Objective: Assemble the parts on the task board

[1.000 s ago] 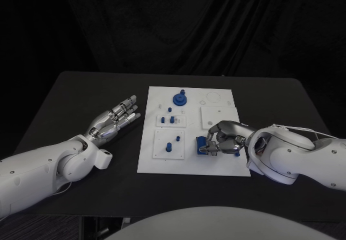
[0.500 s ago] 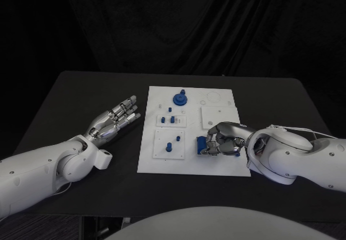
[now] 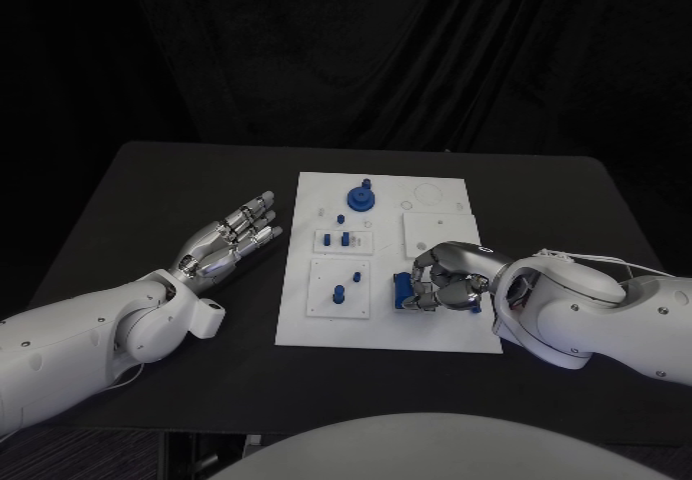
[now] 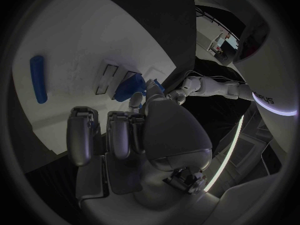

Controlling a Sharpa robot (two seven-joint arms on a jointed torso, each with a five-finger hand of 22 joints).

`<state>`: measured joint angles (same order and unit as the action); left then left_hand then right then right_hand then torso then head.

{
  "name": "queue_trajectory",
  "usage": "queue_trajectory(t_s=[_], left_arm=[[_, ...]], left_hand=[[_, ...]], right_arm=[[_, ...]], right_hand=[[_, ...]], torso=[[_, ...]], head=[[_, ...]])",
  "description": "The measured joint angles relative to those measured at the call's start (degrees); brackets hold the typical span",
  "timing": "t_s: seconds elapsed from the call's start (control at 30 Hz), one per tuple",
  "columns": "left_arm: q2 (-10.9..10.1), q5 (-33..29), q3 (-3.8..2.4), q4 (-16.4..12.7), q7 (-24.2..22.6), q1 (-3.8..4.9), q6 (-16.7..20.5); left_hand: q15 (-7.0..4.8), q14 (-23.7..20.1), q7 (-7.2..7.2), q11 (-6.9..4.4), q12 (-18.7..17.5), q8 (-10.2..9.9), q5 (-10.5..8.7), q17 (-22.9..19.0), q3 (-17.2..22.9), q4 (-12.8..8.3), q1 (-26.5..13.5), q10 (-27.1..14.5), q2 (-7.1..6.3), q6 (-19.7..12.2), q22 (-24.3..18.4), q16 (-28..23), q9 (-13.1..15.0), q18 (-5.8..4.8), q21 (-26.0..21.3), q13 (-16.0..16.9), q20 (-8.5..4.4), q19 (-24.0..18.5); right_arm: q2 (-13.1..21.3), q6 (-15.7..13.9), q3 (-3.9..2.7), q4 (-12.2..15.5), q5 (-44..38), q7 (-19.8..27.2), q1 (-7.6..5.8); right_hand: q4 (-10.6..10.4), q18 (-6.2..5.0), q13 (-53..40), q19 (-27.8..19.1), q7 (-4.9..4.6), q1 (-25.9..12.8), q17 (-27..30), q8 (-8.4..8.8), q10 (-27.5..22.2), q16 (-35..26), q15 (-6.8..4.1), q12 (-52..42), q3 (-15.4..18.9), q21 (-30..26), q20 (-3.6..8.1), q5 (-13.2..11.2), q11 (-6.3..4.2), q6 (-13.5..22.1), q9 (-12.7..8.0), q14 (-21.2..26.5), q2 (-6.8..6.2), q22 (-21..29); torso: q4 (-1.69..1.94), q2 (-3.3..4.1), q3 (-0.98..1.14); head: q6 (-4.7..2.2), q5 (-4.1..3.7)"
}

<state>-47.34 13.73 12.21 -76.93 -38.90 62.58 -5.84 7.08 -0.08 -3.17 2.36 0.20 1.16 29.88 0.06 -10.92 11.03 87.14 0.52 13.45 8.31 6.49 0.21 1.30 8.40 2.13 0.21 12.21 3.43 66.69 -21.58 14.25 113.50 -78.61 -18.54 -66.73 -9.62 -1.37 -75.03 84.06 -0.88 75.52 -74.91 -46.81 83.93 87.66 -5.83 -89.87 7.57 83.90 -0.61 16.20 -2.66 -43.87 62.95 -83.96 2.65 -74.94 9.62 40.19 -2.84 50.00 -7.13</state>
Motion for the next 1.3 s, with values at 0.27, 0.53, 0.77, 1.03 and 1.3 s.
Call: queue_trajectory(t_s=[0.27, 0.53, 0.77, 1.03, 1.3], left_arm=[[0.0, 0.0, -0.01, 0.02, 0.0, -0.01, -0.15], [0.04, 0.0, -0.01, 0.13, 0.0, -0.04, -0.32], [0.06, 0.0, 0.01, 0.17, 0.0, -0.11, -0.52], [0.06, 0.0, 0.0, 0.2, 0.0, -0.19, -0.65], [0.11, 0.0, -0.01, 0.26, 0.0, -0.33, -0.77]], left_hand=[[0.0, 0.0, 0.0, 0.0, 0.0, 0.0, 0.0, 0.01, 0.13, -0.13, 0.0, 0.0, 0.0, 0.0, 0.0, 0.0, 0.0, 0.0, 0.0, 0.0, 0.0, 0.0], [0.0, 0.0, 0.0, 0.0, 0.0, 0.0, 0.0, 0.03, 0.13, -0.13, 0.0, 0.0, 0.0, 0.0, 0.0, 0.0, 0.0, 0.0, 0.0, 0.0, 0.0, 0.0], [0.21, 0.21, 0.21, 0.12, 0.0, 0.0, 0.0, 0.03, 0.13, -0.13, 0.0, -0.13, 0.0, 0.21, 0.0, 0.0, 0.0, 0.0, 0.0, 0.01, 0.0, 0.0], [0.21, 0.21, 0.21, 0.33, 0.0, 0.0, 0.0, 0.04, 0.13, -0.13, 0.0, 0.09, 0.0, 0.21, 0.0, 0.0, 0.0, 0.0, 0.0, 0.01, 0.21, 0.21], [0.41, 0.0, 0.42, 0.33, 0.0, 0.0, 0.16, 0.02, 0.29, -0.29, 0.0, 0.09, 0.0, 0.0, 0.08, 0.0, 0.0, 0.0, 0.0, 0.01, 0.21, 0.21]], right_arm=[[-0.41, 0.1, 0.0, -0.32, -0.71, 0.5, 0.06], [-0.62, 0.1, 0.0, -0.51, -1.5, 1.06, 0.39], [-0.59, 0.1, 0.0, -0.51, -4.2, 1.07, 0.47], [-0.52, 0.42, 0.0, -0.51, -8.88, 0.58, 0.49], [-0.52, 0.33, 0.0, -0.6, -11.48, 0.74, 0.51]], right_hand=[[0.63, 0.0, -0.07, 0.0, 0.0, 0.74, 0.0, 0.0, -0.01, 0.0, 0.0, -0.1, -0.32, 0.0, 0.0, 0.0, 0.01, 0.0, -0.13, 0.0, 0.17, 0.01], [1.25, 0.0, -0.05, 0.0, 0.0, 1.33, 0.0, 0.23, -0.01, 0.0, 0.0, -0.28, -0.62, 0.0, 0.0, 0.0, 0.01, 0.41, -0.18, 0.0, 0.29, 0.01], [2.37, -0.01, 0.17, 0.0, -2.18, 1.06, 0.0, 0.5, 0.02, 0.0, 0.53, -0.28, 0.17, -2.04, -0.43, 0.0, 0.87, 9.97, 1.9, -0.07, 0.04, 0.02], [2.27, 0.0, 0.07, -0.16, -2.66, 0.15, 0.0, 0.73, 0.03, -0.3, 0.53, -0.27, 0.58, -2.77, -0.58, -0.01, 0.86, 12.08, 1.9, -0.07, -0.08, 0.02], [3.09, 0.0, -0.1, -0.21, -1.91, 0.19, 0.0, -4.34, 0.03, -0.29, 0.73, -0.29, 0.11, -2.77, -0.63, -0.01, 0.86, 10.7, 3.9, 0.12, 0.71, 0.02]], torso=[[0.0, -0.03, -0.01], [0.06, -0.05, -0.03], [0.07, -0.05, -0.03], [0.01, -0.05, 0.0], [-0.03, -0.05, 0.04]], head=[[0.0, 0.12], [0.0, 0.14], [0.0, 0.17], [0.0, 0.33], [0.0, 0.37]])
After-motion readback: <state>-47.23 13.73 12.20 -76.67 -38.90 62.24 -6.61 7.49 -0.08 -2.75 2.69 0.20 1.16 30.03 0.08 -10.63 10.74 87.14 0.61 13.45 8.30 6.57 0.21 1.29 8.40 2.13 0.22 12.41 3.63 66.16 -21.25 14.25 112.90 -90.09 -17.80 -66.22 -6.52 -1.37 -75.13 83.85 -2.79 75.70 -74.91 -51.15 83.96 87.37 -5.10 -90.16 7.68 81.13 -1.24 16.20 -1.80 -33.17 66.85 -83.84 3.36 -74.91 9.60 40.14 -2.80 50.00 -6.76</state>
